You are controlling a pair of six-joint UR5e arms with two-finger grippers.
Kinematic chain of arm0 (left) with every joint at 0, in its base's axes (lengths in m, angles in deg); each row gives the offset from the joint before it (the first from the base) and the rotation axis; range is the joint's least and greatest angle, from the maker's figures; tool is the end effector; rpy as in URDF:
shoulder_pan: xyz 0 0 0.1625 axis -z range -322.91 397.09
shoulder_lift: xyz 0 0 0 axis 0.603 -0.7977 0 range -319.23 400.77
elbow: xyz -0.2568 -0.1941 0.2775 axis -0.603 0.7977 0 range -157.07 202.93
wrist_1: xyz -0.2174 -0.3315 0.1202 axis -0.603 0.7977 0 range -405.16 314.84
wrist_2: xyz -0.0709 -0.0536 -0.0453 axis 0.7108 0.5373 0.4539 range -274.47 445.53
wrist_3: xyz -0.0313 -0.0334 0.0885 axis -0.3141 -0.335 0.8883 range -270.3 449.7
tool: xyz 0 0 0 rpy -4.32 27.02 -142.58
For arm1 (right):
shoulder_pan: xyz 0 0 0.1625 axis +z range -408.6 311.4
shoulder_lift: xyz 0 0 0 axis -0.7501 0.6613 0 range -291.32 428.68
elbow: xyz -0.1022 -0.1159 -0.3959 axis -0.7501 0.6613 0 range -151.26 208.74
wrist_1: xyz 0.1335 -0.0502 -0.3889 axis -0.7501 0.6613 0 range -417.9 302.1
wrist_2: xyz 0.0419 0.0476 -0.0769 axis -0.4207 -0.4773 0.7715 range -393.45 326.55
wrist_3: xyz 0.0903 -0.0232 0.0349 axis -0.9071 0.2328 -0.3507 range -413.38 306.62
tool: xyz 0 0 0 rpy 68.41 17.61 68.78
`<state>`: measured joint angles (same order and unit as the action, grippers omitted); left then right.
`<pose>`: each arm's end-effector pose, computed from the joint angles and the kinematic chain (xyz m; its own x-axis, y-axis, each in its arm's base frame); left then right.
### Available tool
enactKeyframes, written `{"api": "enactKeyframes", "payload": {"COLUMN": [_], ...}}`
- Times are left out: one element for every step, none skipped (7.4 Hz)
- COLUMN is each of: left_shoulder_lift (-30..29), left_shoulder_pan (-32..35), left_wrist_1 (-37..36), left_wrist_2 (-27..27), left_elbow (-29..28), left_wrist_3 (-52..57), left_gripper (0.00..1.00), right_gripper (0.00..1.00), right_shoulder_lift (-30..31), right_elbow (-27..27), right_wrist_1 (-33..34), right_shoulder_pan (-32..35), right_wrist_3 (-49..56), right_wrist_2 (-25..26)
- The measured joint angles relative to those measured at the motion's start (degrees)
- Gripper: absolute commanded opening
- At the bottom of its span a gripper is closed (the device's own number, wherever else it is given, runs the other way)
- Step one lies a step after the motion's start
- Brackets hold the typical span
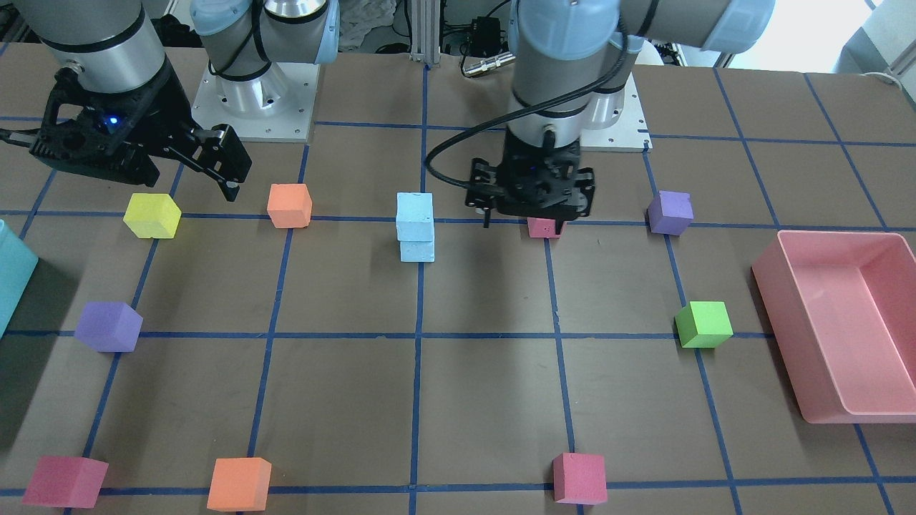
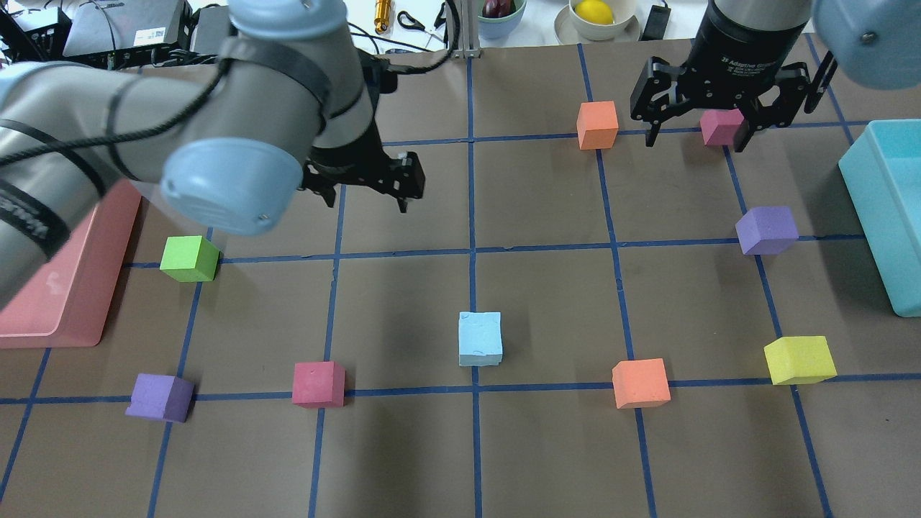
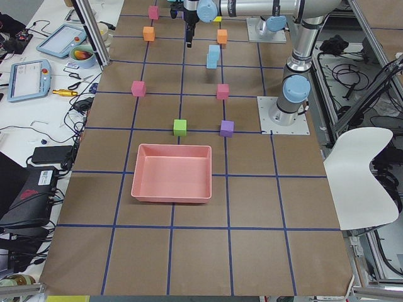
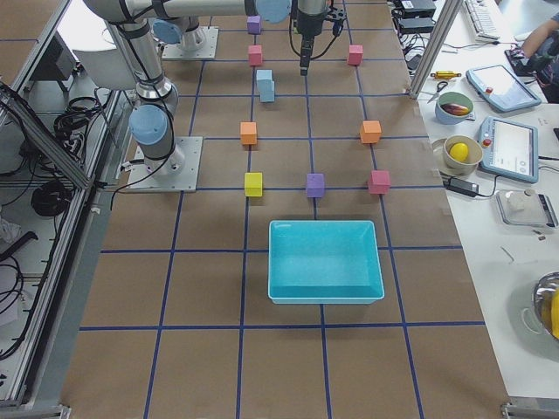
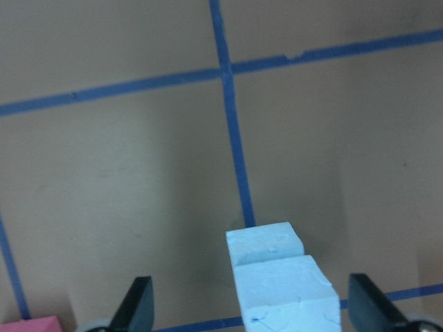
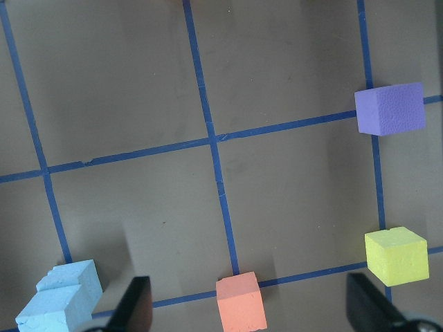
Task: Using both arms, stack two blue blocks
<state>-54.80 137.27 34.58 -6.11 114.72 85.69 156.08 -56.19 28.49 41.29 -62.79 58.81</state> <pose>-0.2230 -0.5034 0.4408 -0.9940 0.1061 -0.0251 0.1073 0.9929 -0.0523 0.1284 -0.5090 0.5025 -0.9855 0.1646 0.0421 0.1653 0.9862 0.0131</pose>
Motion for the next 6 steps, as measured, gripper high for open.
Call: {"api": "enactKeyframes", "payload": {"left_shoulder_lift": [1.0, 1.8, 2.3, 2.5, 2.6, 2.7], "left_shoulder_pan": [-4.8, -7.9, -9.1, -9.5, -9.7, -9.7], "left_wrist_1": [2.5, 4.1, 5.7, 6.7, 7.3, 7.6], "left_wrist_2": [1.3, 2.3, 2.2, 1.8, 1.6, 1.4], "left_elbow": [-2.6, -4.2, -4.7, -4.6, -4.6, -4.8], "left_wrist_3": [3.5, 5.1, 5.6, 5.7, 5.7, 5.7], "left_gripper": [1.0, 1.0, 1.0, 1.0, 1.0, 1.0], "right_gripper": [1.0, 1.0, 1.0, 1.0, 1.0, 1.0], "right_shoulder_lift": [0.1, 0.1, 0.1, 0.1, 0.1, 0.1], "right_elbow": [0.1, 0.2, 0.2, 0.1, 0.1, 0.0], "right_wrist_1": [-0.6, -0.9, -1.0, -1.0, -1.0, -1.0], "right_shoulder_pan": [0.0, 0.0, 0.0, 0.0, 0.0, 0.0], "right_wrist_3": [0.9, 2.3, 3.2, 3.7, 3.8, 3.9], "right_wrist_2": [0.0, -0.1, 0.0, 0.0, -0.1, -0.1]}}
